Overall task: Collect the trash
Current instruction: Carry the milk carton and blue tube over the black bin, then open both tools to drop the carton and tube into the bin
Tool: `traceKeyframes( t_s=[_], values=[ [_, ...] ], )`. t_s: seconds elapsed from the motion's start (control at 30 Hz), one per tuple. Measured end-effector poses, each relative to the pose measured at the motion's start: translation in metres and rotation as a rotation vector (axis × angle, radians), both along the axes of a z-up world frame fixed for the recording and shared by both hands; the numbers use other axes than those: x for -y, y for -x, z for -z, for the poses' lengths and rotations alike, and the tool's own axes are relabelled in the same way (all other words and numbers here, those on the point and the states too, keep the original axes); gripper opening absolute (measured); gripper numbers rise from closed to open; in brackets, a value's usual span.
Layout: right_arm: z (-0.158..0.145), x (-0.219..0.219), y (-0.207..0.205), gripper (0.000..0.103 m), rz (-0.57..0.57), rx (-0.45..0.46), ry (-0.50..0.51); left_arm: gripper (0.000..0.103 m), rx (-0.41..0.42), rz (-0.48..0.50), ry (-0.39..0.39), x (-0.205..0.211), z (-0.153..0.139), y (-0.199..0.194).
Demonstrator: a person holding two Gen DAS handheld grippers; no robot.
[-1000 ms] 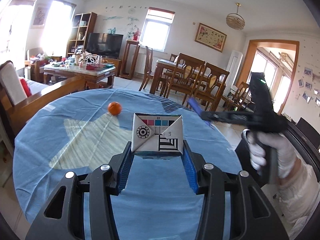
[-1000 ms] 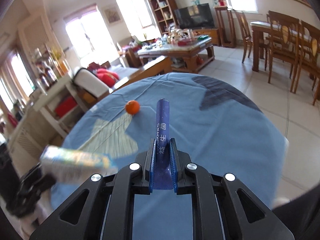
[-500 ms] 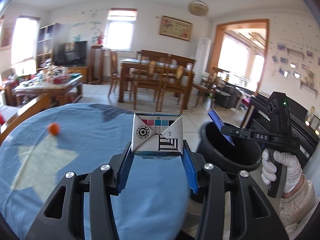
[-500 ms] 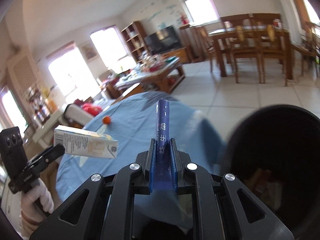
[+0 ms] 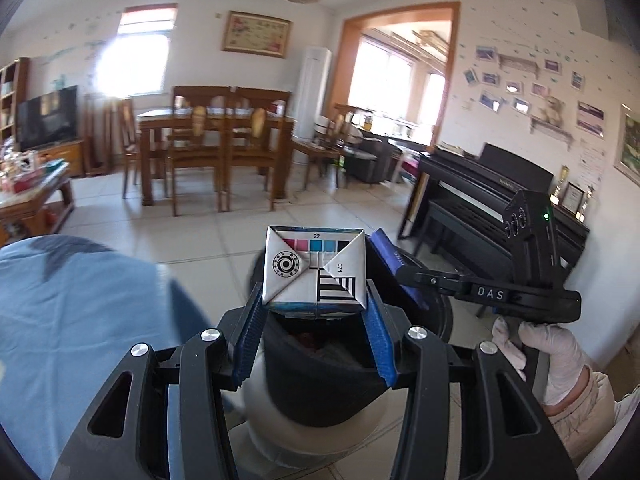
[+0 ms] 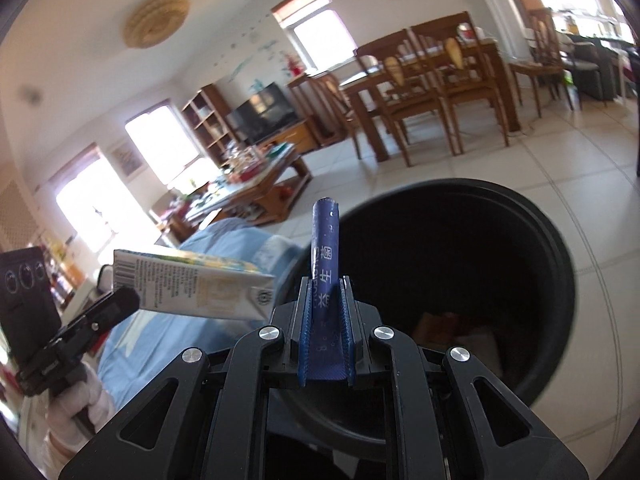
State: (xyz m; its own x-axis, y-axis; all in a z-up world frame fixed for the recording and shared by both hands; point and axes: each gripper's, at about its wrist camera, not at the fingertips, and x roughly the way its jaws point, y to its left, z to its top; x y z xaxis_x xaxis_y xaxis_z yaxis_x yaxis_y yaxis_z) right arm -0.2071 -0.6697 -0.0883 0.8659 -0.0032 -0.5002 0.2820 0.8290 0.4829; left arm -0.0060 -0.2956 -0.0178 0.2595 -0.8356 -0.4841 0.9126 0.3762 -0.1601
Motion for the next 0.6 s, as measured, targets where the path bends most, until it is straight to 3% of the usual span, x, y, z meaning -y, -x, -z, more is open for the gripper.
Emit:
traceKeyframes(
  t_s=[0.3,0.6],
  values=[
    [0.03,0.028,0.029,0.014,0.058,-0.027,-0.029,0.047,-0.02,0.079,-0.059,0.058,0.029,0.001],
    [0.044,0.036,0.035,0.014,0.079,-0.052,-0.054,0.048,-0.041,0.1,-0.118,0.08,0.054,-0.003]
  ],
)
